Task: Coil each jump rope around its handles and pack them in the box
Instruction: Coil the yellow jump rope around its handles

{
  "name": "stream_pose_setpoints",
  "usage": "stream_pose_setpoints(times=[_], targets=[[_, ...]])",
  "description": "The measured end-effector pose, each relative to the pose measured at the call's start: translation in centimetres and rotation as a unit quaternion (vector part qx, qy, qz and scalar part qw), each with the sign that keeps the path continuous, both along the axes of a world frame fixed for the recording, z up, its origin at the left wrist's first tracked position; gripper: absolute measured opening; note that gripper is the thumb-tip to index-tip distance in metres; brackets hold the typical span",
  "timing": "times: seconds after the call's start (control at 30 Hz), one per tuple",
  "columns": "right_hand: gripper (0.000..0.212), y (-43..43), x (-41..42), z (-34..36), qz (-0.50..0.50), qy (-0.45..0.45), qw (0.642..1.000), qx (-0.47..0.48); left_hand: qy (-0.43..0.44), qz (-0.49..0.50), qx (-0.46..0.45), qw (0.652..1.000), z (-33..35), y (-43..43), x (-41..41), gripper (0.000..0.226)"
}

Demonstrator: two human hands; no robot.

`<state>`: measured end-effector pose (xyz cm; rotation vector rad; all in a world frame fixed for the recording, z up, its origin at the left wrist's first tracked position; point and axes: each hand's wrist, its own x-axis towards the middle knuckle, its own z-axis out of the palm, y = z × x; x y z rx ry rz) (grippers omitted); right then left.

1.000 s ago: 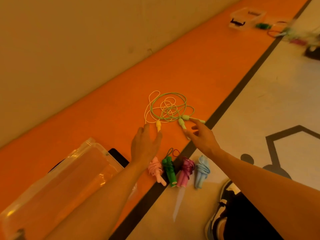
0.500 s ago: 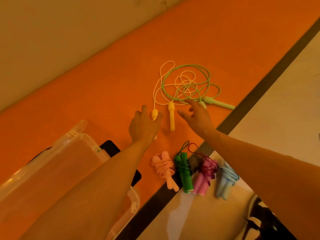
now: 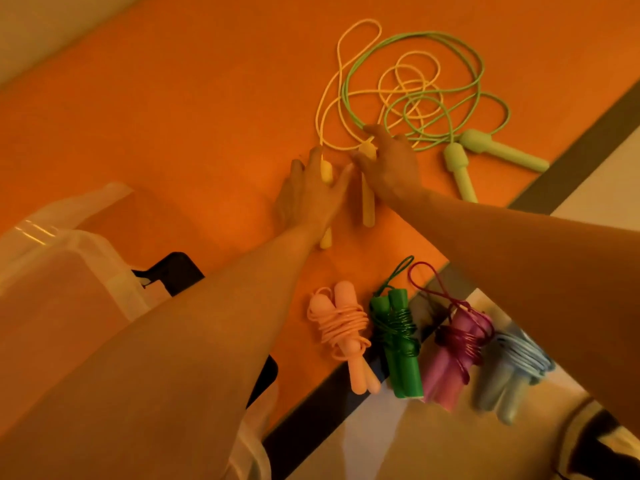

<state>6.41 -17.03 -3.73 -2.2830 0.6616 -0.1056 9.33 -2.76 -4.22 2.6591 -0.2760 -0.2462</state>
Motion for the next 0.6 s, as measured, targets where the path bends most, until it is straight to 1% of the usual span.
stream_pose_setpoints(times=[0.23,0.37,0.47,0.6], targets=[[0.05,0.6,0.2,-0.9,-0.017,-0.008,1.0,-0.021,-0.036,-0.005,0.013,0.999,-0.7,-0.2,0.0,0.067],[0.049,-0.2,-0.4,-1.2,-0.022,-0.027,0.999,-0.021,-0.024,0.003,0.002,1.0,-0.2,-0.4,0.4,0.068],[0.051,-1.2,-0.9,-1.3,-0.024,-0.016,1.0,-0.001,-0.014,-0.008,-0.001,1.0,0.0,-0.8,0.6,0.066],[0.052,-1.5,-1.1,-1.2,0.003,-0.003,1.0,0.0,-0.022,-0.031,0.003,0.999,0.0,-0.9,0.4,0.055]])
